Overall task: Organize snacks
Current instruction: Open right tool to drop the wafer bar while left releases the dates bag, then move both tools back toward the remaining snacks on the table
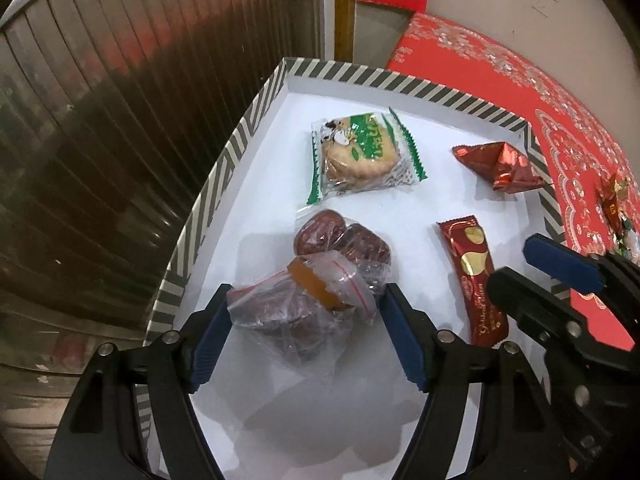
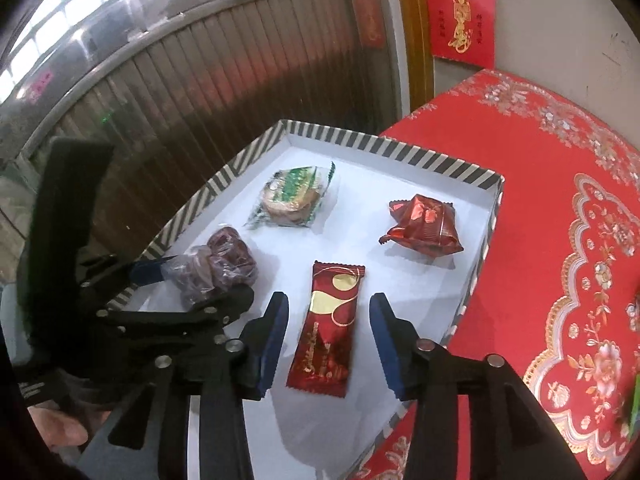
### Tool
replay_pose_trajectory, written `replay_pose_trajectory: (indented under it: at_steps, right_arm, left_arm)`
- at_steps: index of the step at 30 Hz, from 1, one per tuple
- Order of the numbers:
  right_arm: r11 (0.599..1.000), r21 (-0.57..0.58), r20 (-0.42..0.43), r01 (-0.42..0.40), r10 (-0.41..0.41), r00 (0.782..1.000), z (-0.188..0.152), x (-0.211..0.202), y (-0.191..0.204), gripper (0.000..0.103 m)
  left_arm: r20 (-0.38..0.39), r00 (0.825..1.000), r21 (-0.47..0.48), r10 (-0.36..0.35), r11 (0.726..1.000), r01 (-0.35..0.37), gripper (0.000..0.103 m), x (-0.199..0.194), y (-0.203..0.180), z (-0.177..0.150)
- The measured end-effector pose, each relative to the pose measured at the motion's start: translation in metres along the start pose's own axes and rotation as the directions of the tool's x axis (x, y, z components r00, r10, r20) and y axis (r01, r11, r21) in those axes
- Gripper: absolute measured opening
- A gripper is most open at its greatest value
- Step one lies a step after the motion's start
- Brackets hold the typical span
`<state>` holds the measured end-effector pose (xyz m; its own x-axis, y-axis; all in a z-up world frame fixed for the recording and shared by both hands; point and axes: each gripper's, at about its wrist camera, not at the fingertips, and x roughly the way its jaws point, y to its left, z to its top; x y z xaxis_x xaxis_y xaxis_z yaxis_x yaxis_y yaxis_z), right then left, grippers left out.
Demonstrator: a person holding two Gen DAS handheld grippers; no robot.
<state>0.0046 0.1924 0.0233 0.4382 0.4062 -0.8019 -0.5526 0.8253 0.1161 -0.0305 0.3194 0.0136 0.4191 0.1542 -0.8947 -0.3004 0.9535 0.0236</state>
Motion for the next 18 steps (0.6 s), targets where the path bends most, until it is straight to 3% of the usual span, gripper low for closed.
replay_pose_trajectory:
  at_steps: [2,5,12,18]
  right_arm:
    - [1.000,-0.004,0.019,-0.005,0.005,1.000,-0.002,-0.010,0.002,0.047]
    - [1.000,0.006,0.041,-0.008,0.007,0.999,-0.006,-0.024,0.001,0.059]
    - [0.999,0.026,0.094,-0.019,0.016,0.995,-0.014,-0.057,-0.008,0.059]
    - [0.998,0.068,0.125,0.005,-0.014,0.992,-0.032,-0.085,-0.027,0.060]
  left_arm:
    - [0.037,0.999,-0.004,0.008,1.000,-0.007,0.073,-0.008,-0.001,0.000]
    - [0.092,0.995,-0.012,0.034,0.999,-0.033,0.075,-0.018,-0.003,0.001]
    - [0.115,0.993,-0.035,0.016,0.999,-0.011,0.075,-0.034,0.002,-0.003]
    - [0.141,0.990,0.011,-0.026,1.000,0.025,0.075,-0.051,-0.026,-0.007]
